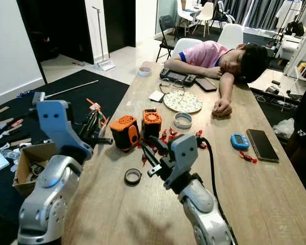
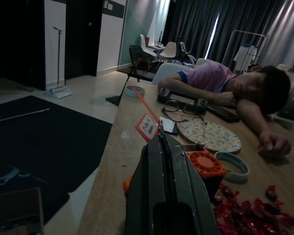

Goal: Hang keys on a hook

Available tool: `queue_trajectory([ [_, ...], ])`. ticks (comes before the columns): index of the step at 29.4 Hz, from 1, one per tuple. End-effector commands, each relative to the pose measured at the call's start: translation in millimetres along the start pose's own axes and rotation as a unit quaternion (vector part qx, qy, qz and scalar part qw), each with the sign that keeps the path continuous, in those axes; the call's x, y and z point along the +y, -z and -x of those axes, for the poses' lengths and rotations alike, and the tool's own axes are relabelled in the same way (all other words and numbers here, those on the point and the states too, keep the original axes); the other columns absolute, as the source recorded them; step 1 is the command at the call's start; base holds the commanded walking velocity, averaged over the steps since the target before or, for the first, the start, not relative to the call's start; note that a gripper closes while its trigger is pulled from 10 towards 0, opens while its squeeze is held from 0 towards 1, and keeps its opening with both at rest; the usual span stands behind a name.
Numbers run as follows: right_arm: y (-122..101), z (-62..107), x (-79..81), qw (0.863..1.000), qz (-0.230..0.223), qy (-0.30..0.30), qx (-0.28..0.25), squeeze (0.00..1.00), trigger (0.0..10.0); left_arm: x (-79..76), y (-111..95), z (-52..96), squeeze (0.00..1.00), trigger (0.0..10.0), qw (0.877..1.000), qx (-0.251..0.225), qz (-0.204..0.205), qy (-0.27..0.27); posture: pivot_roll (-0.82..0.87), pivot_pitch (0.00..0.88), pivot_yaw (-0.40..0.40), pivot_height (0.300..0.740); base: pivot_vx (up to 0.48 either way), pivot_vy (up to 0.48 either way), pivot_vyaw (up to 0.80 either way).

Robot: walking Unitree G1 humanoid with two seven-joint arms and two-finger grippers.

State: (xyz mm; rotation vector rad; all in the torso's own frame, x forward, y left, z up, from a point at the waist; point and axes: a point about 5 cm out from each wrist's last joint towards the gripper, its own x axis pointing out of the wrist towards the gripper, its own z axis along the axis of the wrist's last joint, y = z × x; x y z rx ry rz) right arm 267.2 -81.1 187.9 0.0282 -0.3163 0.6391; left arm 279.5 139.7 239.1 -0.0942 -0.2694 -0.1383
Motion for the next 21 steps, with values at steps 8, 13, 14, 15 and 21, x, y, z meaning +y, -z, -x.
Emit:
queue_trajectory([
  [8,0.4,1.6,-3.7,1.0,-0.003,0.008,-0.004,0.0,10.0,-1.5,3.3,4.4,0.0,10.0,1.0,0.001,-0.023,0.006,0.11,0.063,-0.048,0.74,0.0,0.0,0.0],
  [13,0.6,1.6,-4.1,1.0,-0.002,0.011,-0.004,0.0,10.0,-1.9,4.9,4.0,0.0,10.0,1.0,0.004,-0.03,0.006,0.11,0.065,-0.047,0.74,0.0,0.0,0.0],
  [14,0.8,1.2,-4.3,1.0,-0.002,0.011,-0.004,0.0,10.0,-1.9,5.2,3.9,0.0,10.0,0.999,0.004,-0.031,0.007,0.11,0.065,-0.046,0.74,0.0,0.0,0.0],
  [15,1.0,1.1,-4.5,1.0,-0.002,0.012,-0.004,0.0,10.0,-2.1,5.5,4.1,0.0,10.0,0.999,0.004,-0.033,0.007,0.11,0.065,-0.046,0.74,0.0,0.0,0.0],
  [21,1.7,1.5,-4.3,1.0,-0.002,0.012,-0.003,0.0,10.0,-2.4,5.6,5.1,0.0,10.0,0.999,0.003,-0.036,0.007,0.11,0.069,-0.046,0.74,-0.202,0.0,0.0],
])
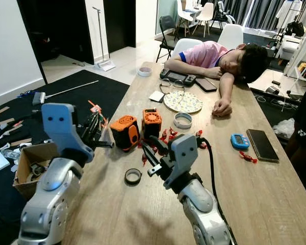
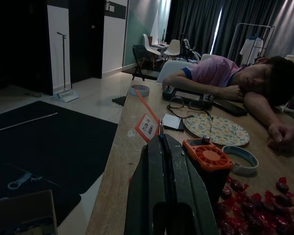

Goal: Hang keys on a hook

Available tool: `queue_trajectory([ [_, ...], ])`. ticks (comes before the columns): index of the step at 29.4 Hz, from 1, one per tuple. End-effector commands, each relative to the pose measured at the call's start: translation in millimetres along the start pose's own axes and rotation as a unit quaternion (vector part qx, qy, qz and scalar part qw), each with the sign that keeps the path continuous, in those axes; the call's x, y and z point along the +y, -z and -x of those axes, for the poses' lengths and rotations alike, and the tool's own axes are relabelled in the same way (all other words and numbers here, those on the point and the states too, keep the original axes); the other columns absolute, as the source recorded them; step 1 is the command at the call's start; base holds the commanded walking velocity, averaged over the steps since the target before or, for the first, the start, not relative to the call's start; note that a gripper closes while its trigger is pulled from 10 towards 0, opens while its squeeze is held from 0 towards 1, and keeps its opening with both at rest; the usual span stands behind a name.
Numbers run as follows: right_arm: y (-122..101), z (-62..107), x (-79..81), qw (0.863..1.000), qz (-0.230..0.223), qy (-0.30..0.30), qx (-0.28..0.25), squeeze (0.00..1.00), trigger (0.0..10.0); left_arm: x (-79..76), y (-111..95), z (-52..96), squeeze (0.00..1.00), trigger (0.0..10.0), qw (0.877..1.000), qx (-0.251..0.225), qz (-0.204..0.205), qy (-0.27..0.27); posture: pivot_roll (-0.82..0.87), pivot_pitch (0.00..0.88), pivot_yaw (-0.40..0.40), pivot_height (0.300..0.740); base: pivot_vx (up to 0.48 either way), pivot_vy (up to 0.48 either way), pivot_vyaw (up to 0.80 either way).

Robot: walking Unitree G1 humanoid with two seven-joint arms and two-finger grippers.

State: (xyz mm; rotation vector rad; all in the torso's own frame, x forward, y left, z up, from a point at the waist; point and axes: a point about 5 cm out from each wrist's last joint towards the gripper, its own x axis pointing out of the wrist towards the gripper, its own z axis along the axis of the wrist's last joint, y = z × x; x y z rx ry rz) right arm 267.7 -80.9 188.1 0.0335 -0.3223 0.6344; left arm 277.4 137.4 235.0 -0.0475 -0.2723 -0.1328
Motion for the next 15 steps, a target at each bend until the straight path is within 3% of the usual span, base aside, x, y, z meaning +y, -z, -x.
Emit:
queue_trajectory([
  [1,2.0,2.1,-4.0,1.0,0.0,0.009,0.001,0.0,10.0,0.0,2.0,2.6,0.0,10.0,1.0,0.003,-0.014,0.007,0.12,0.072,-0.047,0.74,-0.36,0.0,0.0],
  [15,3.6,1.6,-4.5,1.0,0.006,0.008,0.007,0.0,10.0,0.7,3.1,3.4,0.0,10.0,1.0,0.005,-0.017,0.002,0.12,0.07,-0.05,0.74,-0.428,0.0,0.0],
])
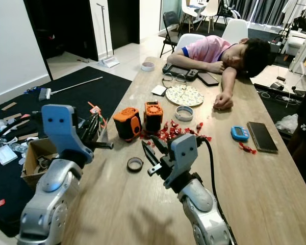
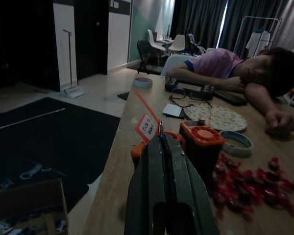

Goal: Hang keys on a hook

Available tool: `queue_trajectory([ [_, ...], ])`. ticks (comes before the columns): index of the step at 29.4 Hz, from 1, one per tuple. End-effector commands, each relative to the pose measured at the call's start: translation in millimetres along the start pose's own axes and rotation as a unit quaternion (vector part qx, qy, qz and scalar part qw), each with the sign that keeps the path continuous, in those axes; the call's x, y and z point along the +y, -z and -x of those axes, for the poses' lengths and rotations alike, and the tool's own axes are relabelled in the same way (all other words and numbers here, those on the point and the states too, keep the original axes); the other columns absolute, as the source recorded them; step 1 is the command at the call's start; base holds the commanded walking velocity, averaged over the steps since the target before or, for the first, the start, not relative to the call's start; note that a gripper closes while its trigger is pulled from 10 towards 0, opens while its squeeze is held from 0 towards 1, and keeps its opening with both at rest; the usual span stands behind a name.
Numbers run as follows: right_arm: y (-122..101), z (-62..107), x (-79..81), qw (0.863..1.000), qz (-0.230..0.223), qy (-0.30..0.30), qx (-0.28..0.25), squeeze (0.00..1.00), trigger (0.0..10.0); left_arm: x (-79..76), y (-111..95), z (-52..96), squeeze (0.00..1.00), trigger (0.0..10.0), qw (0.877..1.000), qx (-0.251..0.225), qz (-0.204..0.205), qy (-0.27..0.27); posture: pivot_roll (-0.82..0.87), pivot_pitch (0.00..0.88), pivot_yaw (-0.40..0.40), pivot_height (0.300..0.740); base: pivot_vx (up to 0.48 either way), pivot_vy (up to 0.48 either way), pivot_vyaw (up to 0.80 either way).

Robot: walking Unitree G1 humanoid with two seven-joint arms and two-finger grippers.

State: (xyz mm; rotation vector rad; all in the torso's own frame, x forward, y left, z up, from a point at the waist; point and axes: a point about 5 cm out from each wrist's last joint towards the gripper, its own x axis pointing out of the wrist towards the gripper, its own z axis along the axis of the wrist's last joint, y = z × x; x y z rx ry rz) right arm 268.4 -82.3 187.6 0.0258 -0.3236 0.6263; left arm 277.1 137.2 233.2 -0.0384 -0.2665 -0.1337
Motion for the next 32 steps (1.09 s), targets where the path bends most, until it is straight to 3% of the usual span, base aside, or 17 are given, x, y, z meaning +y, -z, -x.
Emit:
queue_trajectory([
  [1,3.2,1.2,-2.9,1.0,0.002,0.005,0.006,0.0,10.0,0.8,1.5,2.5,0.0,10.0,1.0,0.002,-0.013,0.001,0.12,0.07,-0.05,0.74,-0.416,0.0,0.0],
  [22,3.9,-1.4,-3.4,1.0,0.01,0.003,0.004,0.0,10.0,1.9,2.3,1.5,0.0,10.0,1.0,0.001,-0.018,0.002,0.12,0.059,-0.049,0.74,-0.351,0.0,0.0],
  [32,4.7,-1.6,-2.8,1.0,0.009,0.005,0.004,0.0,10.0,2.6,2.6,2.3,0.0,10.0,1.0,0.002,-0.021,0.0,0.13,0.065,-0.047,0.74,-0.313,0.0,0.64],
])
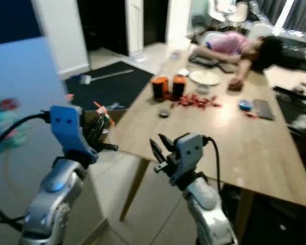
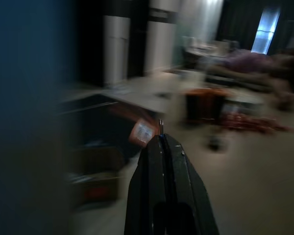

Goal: Hang keys on a hook

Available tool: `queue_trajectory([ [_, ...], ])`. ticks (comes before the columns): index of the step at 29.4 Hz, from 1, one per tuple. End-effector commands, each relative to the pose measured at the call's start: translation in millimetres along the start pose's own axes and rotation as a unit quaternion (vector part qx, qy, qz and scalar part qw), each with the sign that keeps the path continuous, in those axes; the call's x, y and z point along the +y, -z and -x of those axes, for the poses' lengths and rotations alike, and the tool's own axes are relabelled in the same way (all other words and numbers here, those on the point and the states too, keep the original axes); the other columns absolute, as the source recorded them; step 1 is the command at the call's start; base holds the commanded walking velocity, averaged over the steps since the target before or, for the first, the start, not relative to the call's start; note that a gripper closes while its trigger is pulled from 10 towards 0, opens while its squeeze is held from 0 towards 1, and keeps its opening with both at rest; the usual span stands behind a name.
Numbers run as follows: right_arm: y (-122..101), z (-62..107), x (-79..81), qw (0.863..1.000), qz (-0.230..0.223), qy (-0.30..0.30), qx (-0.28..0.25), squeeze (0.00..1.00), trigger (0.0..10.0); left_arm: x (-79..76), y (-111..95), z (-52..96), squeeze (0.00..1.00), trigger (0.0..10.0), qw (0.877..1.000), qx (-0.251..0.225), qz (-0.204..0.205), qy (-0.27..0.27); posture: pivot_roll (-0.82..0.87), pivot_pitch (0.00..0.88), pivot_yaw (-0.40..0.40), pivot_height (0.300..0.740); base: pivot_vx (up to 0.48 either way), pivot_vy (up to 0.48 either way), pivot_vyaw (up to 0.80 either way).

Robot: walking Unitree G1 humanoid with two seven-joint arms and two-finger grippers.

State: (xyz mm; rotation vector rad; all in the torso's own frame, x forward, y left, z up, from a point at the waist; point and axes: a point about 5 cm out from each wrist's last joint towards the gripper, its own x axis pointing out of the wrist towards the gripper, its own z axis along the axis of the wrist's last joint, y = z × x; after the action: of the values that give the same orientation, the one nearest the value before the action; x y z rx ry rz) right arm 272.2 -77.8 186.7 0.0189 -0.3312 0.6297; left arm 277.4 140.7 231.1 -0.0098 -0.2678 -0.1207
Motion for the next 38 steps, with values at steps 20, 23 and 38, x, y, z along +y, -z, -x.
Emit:
queue_trajectory([
  [20,1.8,4.0,-3.0,1.0,-0.003,0.009,0.003,0.0,10.0,-0.8,1.1,2.8,0.0,10.0,1.0,0.004,-0.005,0.004,0.13,0.075,-0.044,0.74,-0.052,0.0,0.0],
  [23,1.9,4.0,-2.9,1.0,-0.003,0.008,0.004,0.0,10.0,-1.1,0.9,3.0,0.0,10.0,1.0,0.004,-0.004,0.005,0.13,0.076,-0.044,0.74,0.0,0.0,0.0],
  [38,2.3,4.4,-2.1,1.0,-0.005,0.008,0.003,0.0,10.0,-2.6,0.3,3.3,0.0,10.0,1.0,0.001,-0.008,0.009,0.13,0.08,-0.042,0.74,0.0,0.0,0.0],
])
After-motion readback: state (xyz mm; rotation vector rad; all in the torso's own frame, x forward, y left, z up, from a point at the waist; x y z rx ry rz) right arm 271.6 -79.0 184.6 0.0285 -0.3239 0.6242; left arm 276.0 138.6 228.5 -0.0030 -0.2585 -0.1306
